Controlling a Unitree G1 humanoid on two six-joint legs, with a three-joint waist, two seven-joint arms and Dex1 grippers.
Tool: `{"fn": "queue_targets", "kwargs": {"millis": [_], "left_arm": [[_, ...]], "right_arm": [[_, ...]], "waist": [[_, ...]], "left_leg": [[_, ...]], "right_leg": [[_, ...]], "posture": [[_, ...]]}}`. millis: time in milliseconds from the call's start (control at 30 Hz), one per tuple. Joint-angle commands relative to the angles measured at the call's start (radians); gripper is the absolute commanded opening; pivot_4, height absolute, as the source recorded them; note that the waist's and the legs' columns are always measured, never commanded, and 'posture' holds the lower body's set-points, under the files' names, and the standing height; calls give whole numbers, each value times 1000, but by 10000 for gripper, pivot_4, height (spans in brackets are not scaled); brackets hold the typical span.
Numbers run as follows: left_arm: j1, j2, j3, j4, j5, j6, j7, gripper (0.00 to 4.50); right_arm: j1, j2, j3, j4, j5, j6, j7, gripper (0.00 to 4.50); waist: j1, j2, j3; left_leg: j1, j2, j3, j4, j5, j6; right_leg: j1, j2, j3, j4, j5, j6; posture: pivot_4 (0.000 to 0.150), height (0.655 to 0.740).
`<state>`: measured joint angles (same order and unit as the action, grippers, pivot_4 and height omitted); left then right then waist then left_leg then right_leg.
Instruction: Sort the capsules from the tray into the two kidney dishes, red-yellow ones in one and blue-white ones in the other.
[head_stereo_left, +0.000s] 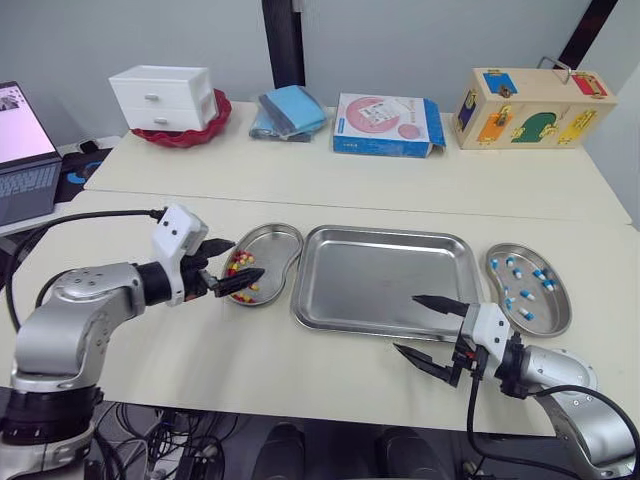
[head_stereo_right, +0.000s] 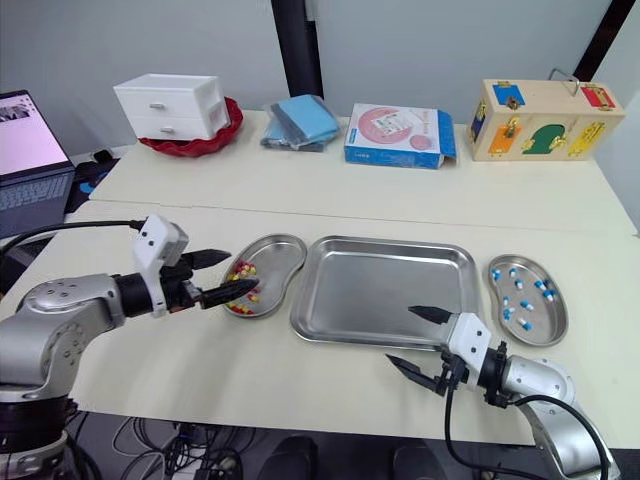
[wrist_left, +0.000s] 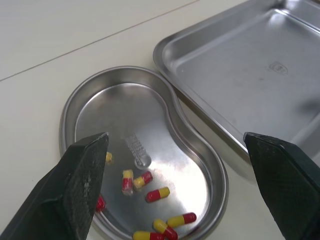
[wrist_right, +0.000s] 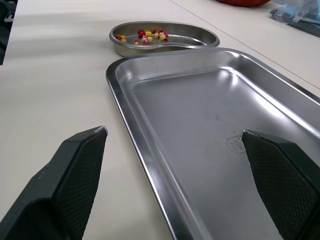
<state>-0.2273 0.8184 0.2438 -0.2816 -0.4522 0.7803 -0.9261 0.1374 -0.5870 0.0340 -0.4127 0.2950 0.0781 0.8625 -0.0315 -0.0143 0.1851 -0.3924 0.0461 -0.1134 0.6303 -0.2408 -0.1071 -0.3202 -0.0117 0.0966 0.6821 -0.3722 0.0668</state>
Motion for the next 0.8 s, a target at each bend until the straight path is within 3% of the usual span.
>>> {"fn": "queue_targets", "kwargs": {"millis": [33,267,400,533,800], "left_arm": [[79,75,68,-22,24,-106,-44,44559],[222,131,202,33,48,-210,-52,44559],[296,155,259,72,61,-228,-58,44559],[333,182,278,104,78,-253,-72,44559],[385,186,295,150,83,-269,-83,44559]], "right_arm": [[20,-25,-79,-52,29,0,-18,45000],[166,-128,-350,-86,136,85,11,45000],[285,-212,-568,14,158,73,114,45000],[308,-289,-713,160,157,61,194,45000],[278,-401,-780,346,98,3,286,45000]], "waist": [[0,0,0],[4,0,1],[3,-1,1],[0,-1,1],[-6,-2,2]], "left_leg": [[0,0,0,0,0,0],[0,0,0,0,0,0],[0,-1,1,-1,0,0],[2,0,2,-1,0,0],[2,0,4,-2,0,0]], "right_leg": [[0,0,0,0,0,0],[0,0,0,0,0,0],[0,-1,0,-1,0,0],[1,-1,1,-1,0,0],[1,-1,3,-1,0,0]], "posture": [[1500,7312],[1500,7312],[1500,7312],[1500,7312],[1500,7312]]}}
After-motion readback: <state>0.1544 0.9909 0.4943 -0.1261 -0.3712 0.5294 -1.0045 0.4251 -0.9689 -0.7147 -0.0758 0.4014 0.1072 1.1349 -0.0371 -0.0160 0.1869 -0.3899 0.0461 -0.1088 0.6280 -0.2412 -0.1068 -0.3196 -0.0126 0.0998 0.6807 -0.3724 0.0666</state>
